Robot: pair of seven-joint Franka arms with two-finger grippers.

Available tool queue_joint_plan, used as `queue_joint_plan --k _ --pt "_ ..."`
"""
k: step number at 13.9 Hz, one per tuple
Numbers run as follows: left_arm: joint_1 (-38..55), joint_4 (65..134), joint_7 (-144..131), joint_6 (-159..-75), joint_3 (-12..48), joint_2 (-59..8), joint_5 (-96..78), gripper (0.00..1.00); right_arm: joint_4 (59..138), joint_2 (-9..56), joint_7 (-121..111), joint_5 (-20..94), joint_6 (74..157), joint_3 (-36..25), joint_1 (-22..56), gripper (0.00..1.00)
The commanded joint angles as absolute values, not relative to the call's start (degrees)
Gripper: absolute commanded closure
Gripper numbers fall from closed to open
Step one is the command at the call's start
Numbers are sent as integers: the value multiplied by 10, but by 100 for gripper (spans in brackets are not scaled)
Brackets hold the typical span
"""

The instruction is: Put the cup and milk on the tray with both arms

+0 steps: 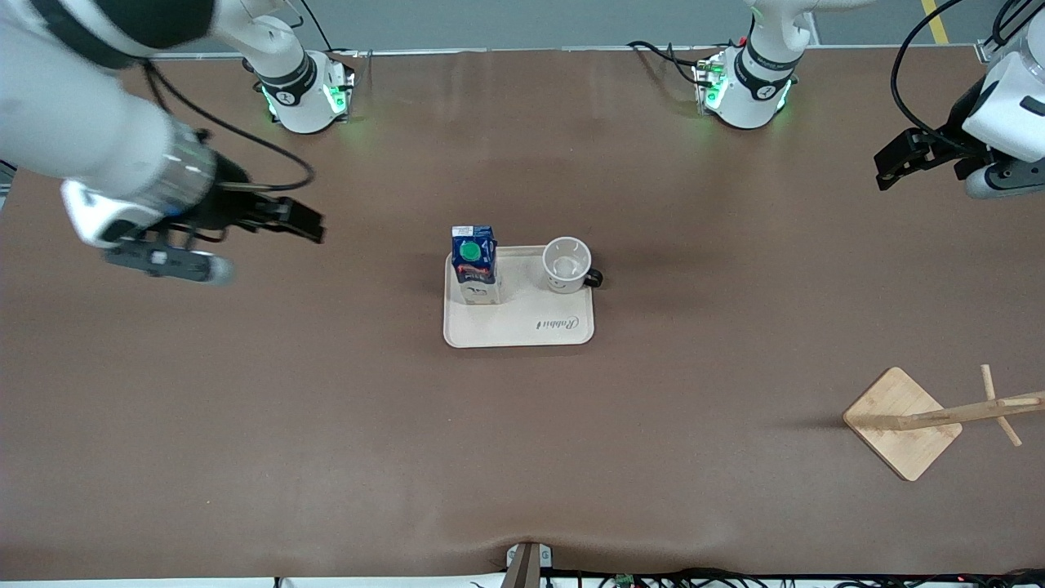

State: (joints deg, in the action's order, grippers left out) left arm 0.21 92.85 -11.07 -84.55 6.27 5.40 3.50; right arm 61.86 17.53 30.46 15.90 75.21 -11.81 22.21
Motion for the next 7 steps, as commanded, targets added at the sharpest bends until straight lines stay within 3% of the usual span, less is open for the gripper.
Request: queue_joint_plan --k 1,3,7 --pt "5 935 -98 -851 60 67 23 0 624 129 303 135 744 2 79 0" --pt "5 935 -76 -853 61 67 20 0 639 90 301 36 737 61 39 0" --pt "5 931 -45 -853 61 63 19 0 721 22 199 11 729 73 -35 0"
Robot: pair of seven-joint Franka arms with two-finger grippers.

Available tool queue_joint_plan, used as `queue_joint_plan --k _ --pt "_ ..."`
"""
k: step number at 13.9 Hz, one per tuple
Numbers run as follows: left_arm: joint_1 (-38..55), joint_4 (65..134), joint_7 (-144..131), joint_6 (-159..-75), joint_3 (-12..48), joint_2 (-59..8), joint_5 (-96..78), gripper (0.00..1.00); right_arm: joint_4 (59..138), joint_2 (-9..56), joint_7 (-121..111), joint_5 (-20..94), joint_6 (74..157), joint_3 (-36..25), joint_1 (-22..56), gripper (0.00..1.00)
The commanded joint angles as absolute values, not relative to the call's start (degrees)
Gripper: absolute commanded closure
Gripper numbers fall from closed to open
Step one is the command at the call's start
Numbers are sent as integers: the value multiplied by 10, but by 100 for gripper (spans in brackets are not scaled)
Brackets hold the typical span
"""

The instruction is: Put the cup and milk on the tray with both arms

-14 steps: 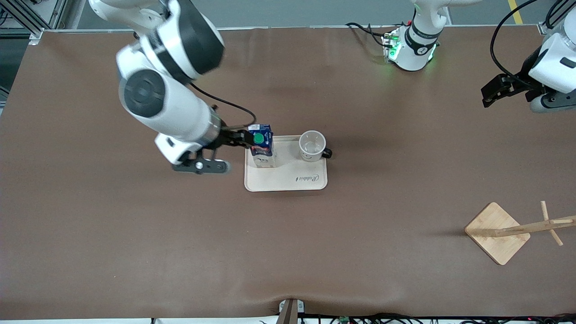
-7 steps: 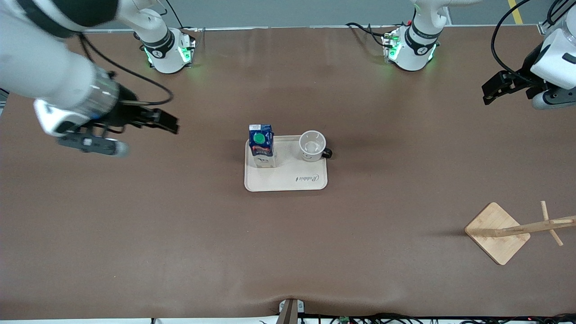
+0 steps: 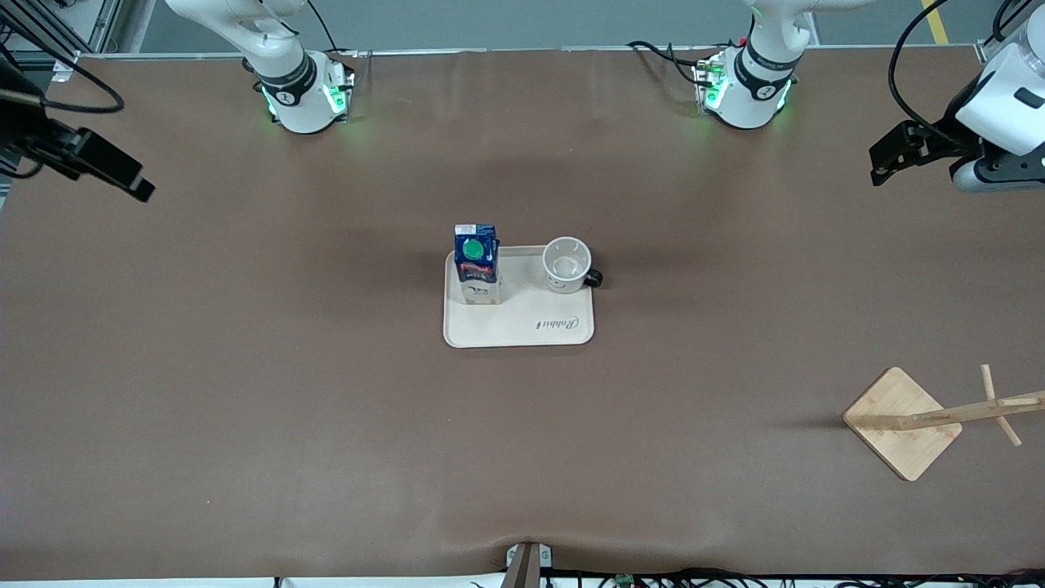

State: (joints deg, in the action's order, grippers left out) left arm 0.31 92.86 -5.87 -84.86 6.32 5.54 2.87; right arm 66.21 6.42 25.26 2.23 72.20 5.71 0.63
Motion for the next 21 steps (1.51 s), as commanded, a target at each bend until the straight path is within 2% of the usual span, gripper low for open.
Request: queue_joint_plan --k 1,7,13,16,21 --pt "7 928 -44 -853 61 60 19 0 729 14 168 12 725 69 -44 0" --pt "8 920 -45 -856 61 52 13 0 735 2 12 36 693 -1 -61 0" --pt "8 910 -43 -856 61 41 13 0 735 -10 -15 33 686 -8 -45 0" --pt "4 906 -26 -856 60 41 14 0 772 -16 -19 36 691 -32 -35 0" --pt "4 905 -20 -855 59 41 12 0 805 -16 -21 35 724 -30 -23 0"
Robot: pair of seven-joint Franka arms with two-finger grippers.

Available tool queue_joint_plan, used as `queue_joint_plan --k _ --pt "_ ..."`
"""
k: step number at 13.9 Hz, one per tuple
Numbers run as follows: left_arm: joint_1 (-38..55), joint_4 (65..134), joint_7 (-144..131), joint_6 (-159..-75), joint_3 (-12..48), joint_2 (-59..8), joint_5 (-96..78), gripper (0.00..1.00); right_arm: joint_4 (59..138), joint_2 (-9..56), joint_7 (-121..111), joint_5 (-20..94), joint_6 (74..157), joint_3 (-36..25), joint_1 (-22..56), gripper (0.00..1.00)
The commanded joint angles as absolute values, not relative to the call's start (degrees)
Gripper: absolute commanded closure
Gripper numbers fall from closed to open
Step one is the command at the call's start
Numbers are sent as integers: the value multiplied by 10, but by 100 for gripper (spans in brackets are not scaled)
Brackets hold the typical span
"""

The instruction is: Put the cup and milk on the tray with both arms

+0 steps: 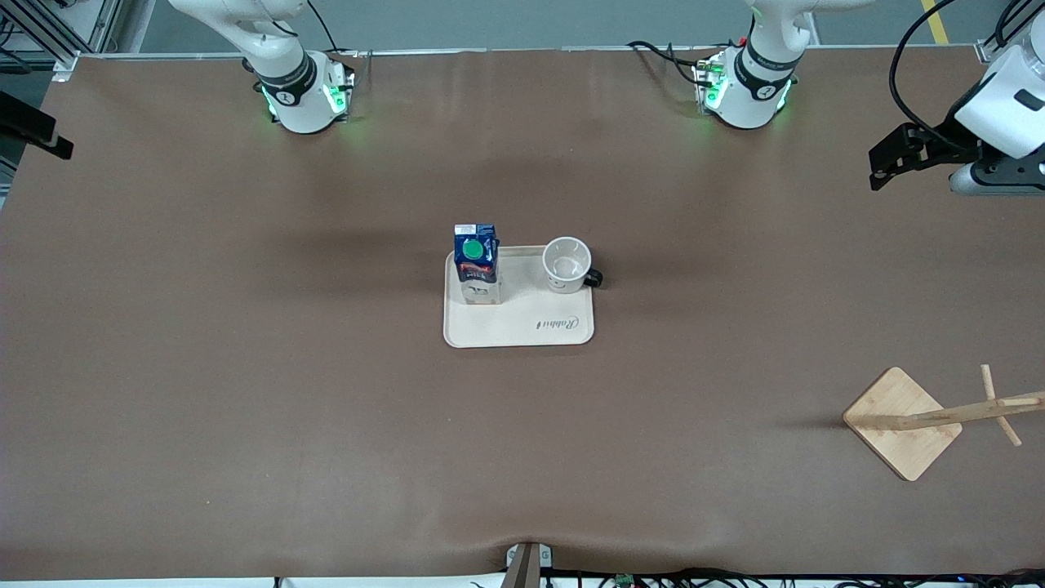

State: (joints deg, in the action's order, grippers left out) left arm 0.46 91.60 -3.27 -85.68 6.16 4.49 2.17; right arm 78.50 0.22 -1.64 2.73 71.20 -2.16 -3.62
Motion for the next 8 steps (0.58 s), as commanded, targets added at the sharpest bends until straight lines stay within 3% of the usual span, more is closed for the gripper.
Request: queue_joint_plan --k 1,8 --pt "4 905 -23 -855 59 41 11 0 806 -15 -20 35 727 -30 -23 0" --pt "4 905 -31 -852 60 42 11 0 847 -17 -21 31 754 -30 -24 0"
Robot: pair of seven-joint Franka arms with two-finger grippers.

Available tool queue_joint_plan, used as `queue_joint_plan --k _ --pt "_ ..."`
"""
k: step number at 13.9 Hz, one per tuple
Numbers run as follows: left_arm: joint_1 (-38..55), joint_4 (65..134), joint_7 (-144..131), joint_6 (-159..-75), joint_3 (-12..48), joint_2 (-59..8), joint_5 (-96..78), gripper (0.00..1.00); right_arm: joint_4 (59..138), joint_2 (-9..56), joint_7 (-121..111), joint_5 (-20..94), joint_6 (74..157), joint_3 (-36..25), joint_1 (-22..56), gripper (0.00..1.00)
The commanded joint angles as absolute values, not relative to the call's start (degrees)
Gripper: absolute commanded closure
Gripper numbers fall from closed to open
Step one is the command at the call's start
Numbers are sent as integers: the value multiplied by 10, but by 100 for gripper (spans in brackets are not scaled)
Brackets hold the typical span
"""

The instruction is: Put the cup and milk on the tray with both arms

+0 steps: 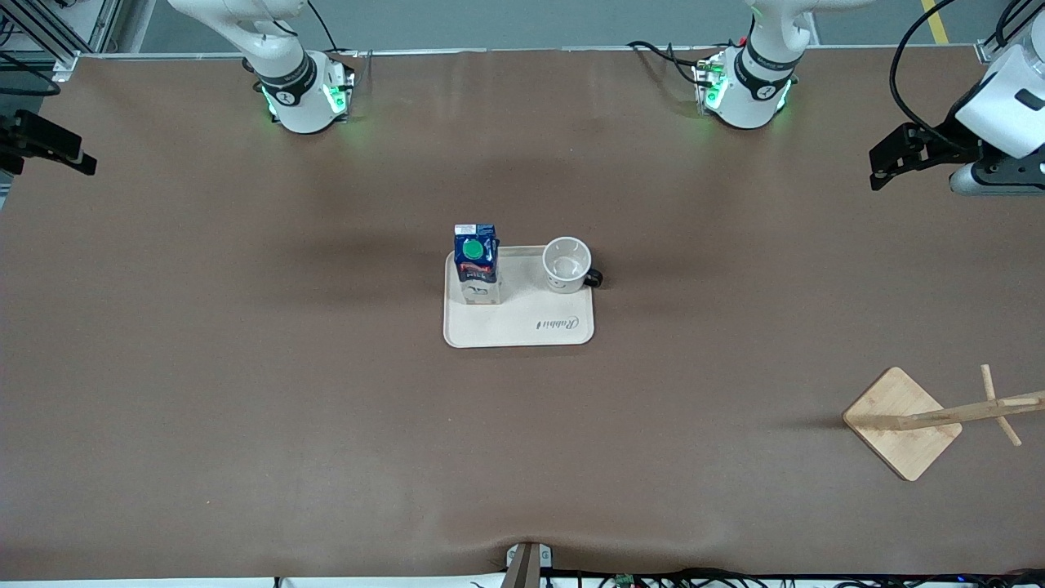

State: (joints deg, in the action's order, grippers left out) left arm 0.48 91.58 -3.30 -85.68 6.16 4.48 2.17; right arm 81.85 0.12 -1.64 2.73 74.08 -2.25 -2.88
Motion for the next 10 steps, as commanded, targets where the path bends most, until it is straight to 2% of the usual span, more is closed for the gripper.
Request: queue_joint_plan --k 1,10 --pt "4 905 -30 -852 60 42 11 0 847 -16 -22 30 754 -30 -24 0" --pt "4 905 -32 -851 60 46 11 0 846 -16 -25 10 754 -27 -10 0"
